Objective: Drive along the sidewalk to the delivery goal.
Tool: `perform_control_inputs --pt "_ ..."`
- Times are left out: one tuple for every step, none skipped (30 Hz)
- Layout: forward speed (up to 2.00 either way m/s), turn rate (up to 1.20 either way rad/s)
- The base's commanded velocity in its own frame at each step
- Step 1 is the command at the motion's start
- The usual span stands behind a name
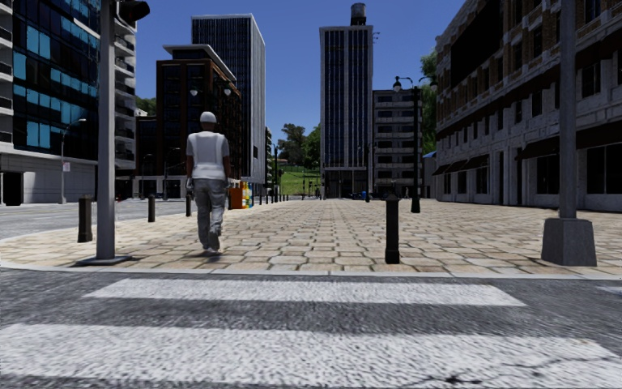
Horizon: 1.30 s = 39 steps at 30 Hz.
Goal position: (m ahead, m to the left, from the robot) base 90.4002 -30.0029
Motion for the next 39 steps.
perform_control_inputs --pt "1.97 0.0" --pt "1.97 0.0" --pt "1.97 0.0" --pt "1.97 0.0" --pt "1.97 0.0" --pt "1.97 0.0" --pt "1.97 0.0" --pt "1.97 0.0" --pt "1.97 0.0" --pt "1.97 0.0" --pt "1.97 0.0" --pt "1.97 0.0" --pt "1.97 0.0" --pt "1.97 0.0" --pt "1.97 0.0" --pt "1.97 -0.04" --pt "1.97 -0.04" --pt "1.97 -0.1" --pt "1.97 -0.11" --pt "1.97 -0.11" --pt "1.97 -0.11" --pt "1.97 -0.11" --pt "1.97 -0.12" --pt "1.97 -0.14" --pt "1.97 -0.14" --pt "1.97 -0.16" --pt "1.97 -0.17" --pt "1.97 -0.17" --pt "1.97 -0.17" --pt "1.97 -0.17" --pt "1.97 -0.17" --pt "1.97 -0.17" --pt "1.87 -0.17" --pt "1.64 -0.17" --pt "1.48 -0.17" --pt "1.48 -0.17" --pt "1.42 -0.17" --pt "1.39 -0.17" --pt "1.39 -0.17"
